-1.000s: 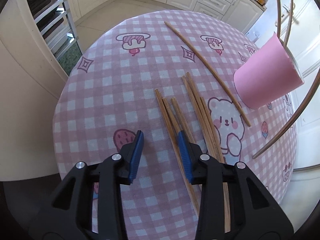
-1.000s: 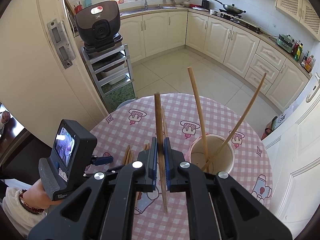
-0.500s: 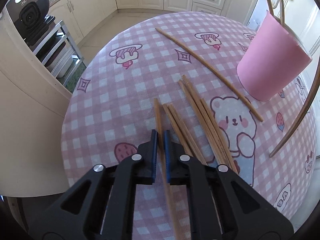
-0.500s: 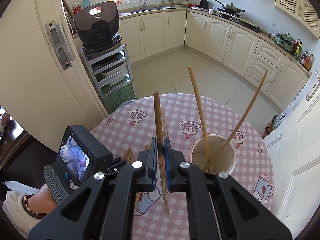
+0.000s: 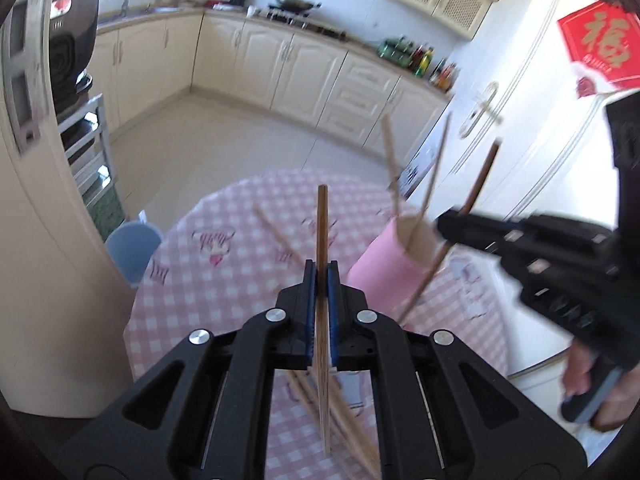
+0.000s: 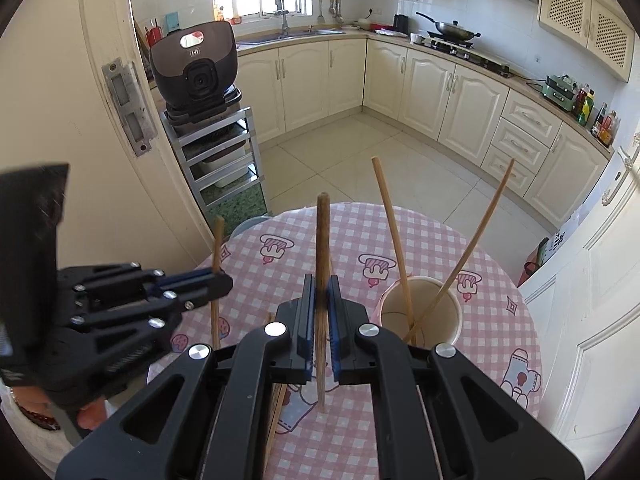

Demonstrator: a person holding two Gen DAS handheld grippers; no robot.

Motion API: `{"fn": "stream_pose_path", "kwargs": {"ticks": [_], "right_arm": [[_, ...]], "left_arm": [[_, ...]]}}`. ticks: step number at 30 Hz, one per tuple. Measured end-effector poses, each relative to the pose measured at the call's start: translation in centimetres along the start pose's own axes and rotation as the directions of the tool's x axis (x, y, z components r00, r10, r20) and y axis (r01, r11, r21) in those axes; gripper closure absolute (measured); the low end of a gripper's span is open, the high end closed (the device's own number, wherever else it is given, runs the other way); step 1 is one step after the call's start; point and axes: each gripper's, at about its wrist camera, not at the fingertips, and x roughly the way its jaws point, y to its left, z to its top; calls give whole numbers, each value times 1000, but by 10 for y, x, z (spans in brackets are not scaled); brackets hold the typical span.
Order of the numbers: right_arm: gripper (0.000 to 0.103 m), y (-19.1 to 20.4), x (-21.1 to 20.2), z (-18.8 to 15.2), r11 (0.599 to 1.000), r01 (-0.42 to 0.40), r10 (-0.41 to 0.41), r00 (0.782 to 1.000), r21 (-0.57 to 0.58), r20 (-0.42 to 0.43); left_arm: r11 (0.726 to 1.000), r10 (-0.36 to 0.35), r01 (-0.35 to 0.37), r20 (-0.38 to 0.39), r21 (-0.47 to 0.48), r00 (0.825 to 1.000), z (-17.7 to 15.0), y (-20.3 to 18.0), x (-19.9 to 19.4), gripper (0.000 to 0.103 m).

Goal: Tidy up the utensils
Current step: 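Lower the chopstick held by the left tool into the pink cup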

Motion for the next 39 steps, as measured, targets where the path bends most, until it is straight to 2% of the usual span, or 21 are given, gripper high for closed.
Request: {"fn": "stream_pose_path", "kwargs": {"ticks": [8,16,20,24,27,30,34,39], "right_arm": [[98,-5,-30,6,1000,17,-17,998,5,59],[98,-21,-75,18,999,42,-45,987,24,153],[98,-35,-98,23,996,74,-82,975,50,206],[98,-52,-113,23,992,91,-113,958,91,264],[98,-61,-113,20,986,109,-141,943,123,301],[98,-69,-105,16,983,108,-150,938,148,312],[98,-79,-88,12,982,98,-143,946,162,291],[98,-84,-73,8,980,81,-129,951,180,280]], "left_arm": [[996,-66,59,110,66,992,27,-35,-28,98],[988,-112,81,248,132,962,59,-76,-53,98],[987,-115,72,316,145,942,73,-92,-57,98],[989,-118,72,395,130,911,85,-100,-58,98],[989,-136,93,455,117,880,86,-103,-52,98],[989,-132,82,478,124,868,82,-105,-40,98],[990,-120,74,454,119,883,77,-103,-18,98],[995,-69,31,459,90,886,69,-95,-1,97]]}}
